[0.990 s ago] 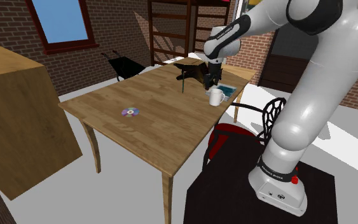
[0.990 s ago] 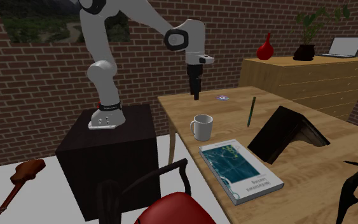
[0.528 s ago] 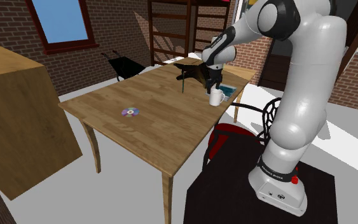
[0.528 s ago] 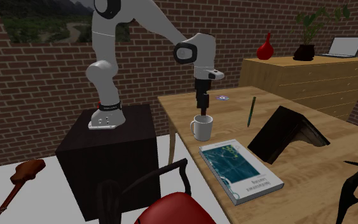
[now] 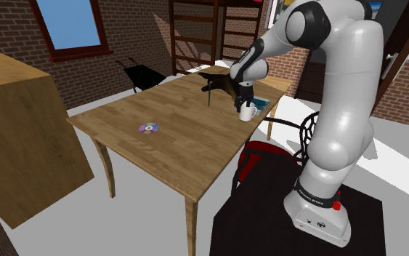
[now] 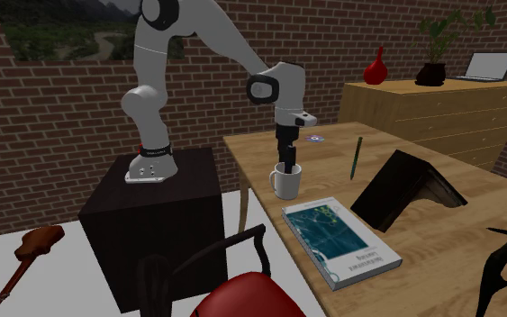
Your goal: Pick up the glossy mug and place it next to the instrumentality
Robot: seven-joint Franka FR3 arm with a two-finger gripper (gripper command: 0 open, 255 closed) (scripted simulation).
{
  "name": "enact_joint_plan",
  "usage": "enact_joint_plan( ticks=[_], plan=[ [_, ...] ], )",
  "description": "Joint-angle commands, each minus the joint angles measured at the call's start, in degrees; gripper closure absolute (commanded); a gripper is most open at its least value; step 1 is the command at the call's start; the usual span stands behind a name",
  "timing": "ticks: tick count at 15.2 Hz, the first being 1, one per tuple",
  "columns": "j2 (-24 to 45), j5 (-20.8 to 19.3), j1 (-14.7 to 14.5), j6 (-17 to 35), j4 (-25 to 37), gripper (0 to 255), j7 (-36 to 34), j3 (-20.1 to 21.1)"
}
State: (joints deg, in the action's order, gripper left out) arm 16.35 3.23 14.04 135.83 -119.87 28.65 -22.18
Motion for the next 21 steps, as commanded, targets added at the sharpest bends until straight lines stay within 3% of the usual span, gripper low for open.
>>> enact_joint_plan(
  ticks=[1,7,8,17,21],
  plan=[
    [0.2,0.1,0.0,0.3,-0.1,0,0.0,0.1],
    [0.2,0.1,0.0,0.3,-0.1,0,0.0,0.1],
    [0.2,0.1,0.0,0.3,-0.1,255,0.0,0.1],
    [0.2,0.1,0.0,0.3,-0.1,255,0.0,0.1],
    [-1.8,-0.9,-0.4,-2.4,0.7,255,-0.5,-0.4]
  ],
)
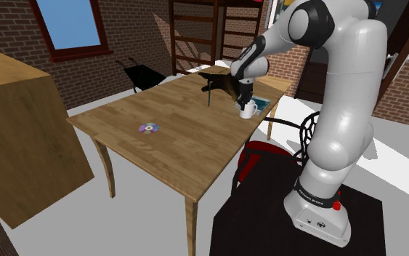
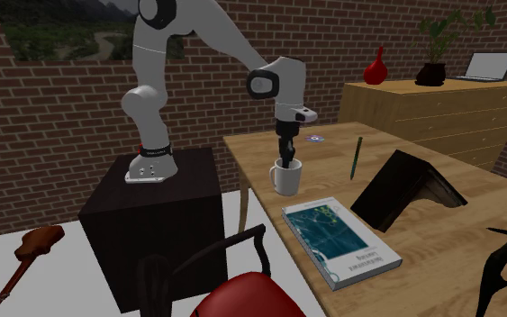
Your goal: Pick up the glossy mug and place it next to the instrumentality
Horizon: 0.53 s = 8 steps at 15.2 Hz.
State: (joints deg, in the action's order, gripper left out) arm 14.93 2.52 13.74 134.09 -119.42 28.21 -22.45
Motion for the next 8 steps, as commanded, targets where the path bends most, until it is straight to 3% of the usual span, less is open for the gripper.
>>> enact_joint_plan(
  ticks=[1,8],
  plan=[
    [-0.9,-0.5,-0.1,-1.3,0.4,255,-0.2,-0.2],
    [-4.1,-2.0,-0.6,-6.1,2.3,255,-1.1,-0.7]
  ],
)
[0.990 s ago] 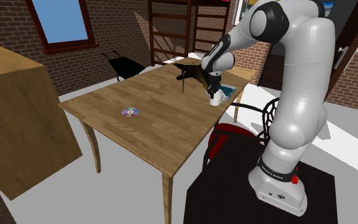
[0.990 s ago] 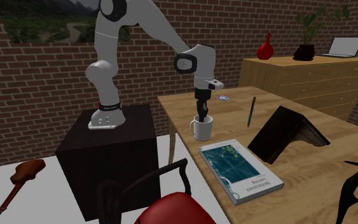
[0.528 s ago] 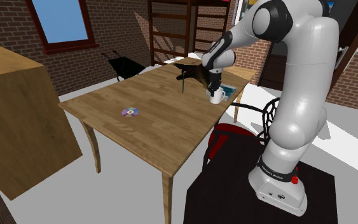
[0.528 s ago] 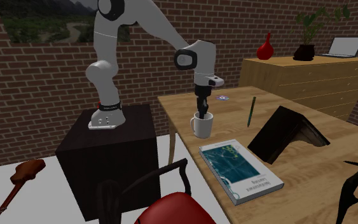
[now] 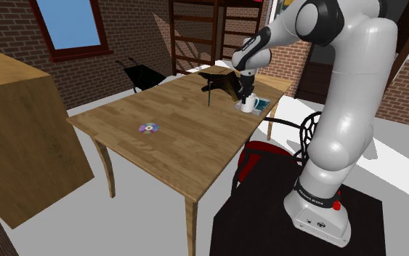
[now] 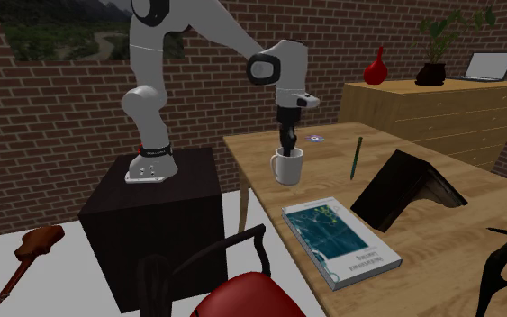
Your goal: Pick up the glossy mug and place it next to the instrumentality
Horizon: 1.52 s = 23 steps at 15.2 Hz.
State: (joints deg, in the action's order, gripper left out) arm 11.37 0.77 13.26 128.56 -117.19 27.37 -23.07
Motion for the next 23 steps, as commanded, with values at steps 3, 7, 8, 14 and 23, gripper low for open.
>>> enact_joint_plan(
  ticks=[3,7,8,14,23],
  plan=[
    [-1.8,-0.8,-0.3,-2.7,1.0,255,-0.5,-0.2],
    [-3.2,-1.5,-0.4,-5.5,2.5,255,-0.8,-0.3],
    [-3.6,-1.6,-0.5,-6.2,2.9,255,-0.9,-0.3],
    [-5.3,-2.4,-0.7,-10.6,5.6,255,-1.2,-0.4],
    [-7.6,-3.4,-2.3,-15.6,8.4,255,-4.3,0.8]
  ],
)
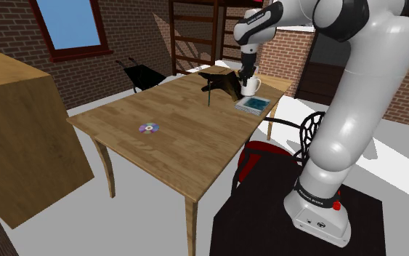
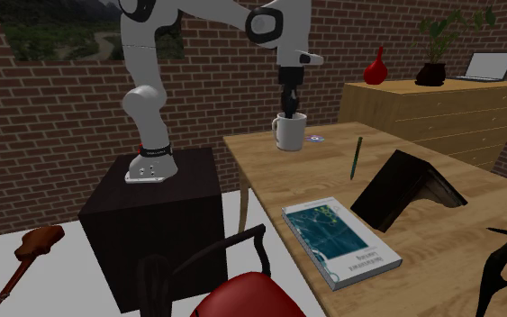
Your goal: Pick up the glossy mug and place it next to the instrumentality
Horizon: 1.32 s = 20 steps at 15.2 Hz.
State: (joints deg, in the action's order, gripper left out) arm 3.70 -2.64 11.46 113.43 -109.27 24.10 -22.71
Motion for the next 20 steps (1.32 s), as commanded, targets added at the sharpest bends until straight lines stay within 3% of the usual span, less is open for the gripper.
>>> enact_joint_plan(
  ticks=[1,11,20],
  plan=[
    [-0.2,-0.2,-1.3,-0.5,0.2,255,-2.4,1.1],
    [0.0,-0.5,-8.3,-1.8,0.9,255,-15.8,7.4],
    [4.8,0.2,-14.2,-4.2,7.3,255,-26.5,12.5]
  ],
)
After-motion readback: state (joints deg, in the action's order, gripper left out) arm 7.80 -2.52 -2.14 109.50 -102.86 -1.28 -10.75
